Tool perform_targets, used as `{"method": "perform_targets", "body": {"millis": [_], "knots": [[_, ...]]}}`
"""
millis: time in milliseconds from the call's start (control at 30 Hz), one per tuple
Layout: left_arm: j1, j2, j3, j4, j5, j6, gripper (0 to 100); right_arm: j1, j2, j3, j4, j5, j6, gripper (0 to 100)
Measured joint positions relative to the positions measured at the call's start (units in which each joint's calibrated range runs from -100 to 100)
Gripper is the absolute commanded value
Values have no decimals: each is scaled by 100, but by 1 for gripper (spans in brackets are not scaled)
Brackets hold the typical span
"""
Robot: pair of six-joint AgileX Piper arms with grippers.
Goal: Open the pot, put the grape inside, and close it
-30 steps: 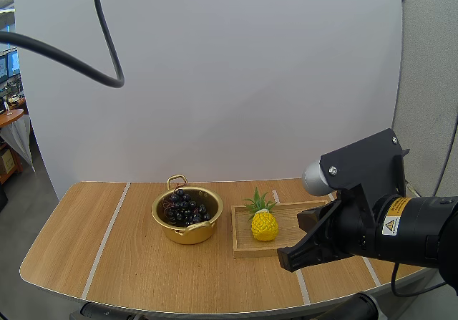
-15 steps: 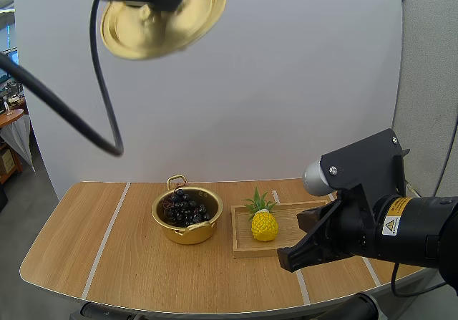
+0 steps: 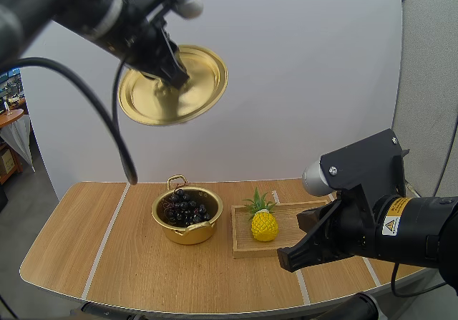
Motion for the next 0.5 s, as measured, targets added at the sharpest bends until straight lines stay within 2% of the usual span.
{"method": "perform_targets", "body": {"millis": [500], "knots": [[0, 2225, 148, 80, 0, 65, 0, 0, 0, 0, 0, 0, 0, 0]]}}
